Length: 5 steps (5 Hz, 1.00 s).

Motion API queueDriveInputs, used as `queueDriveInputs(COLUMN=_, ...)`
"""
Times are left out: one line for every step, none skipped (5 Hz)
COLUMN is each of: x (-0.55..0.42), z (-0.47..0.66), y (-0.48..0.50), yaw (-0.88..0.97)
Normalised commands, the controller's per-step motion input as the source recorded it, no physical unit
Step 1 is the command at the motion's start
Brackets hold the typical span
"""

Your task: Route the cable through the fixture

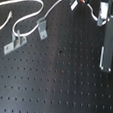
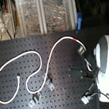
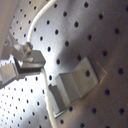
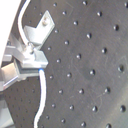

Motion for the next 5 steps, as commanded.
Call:
queueDriveInputs(x=-0.018, z=-0.09, y=-0.183, yaw=-0.14)
queueDriveInputs(x=-0.011, z=-0.08, y=-0.173, yaw=-0.19)
queueDriveInputs(x=0.0, z=0.02, y=0.0, yaw=0.0)
queueDriveInputs(x=-0.215, z=0.33, y=0.072, yaw=0.0)
queueDriveInputs(x=-0.227, z=0.32, y=0.095, yaw=0.0)
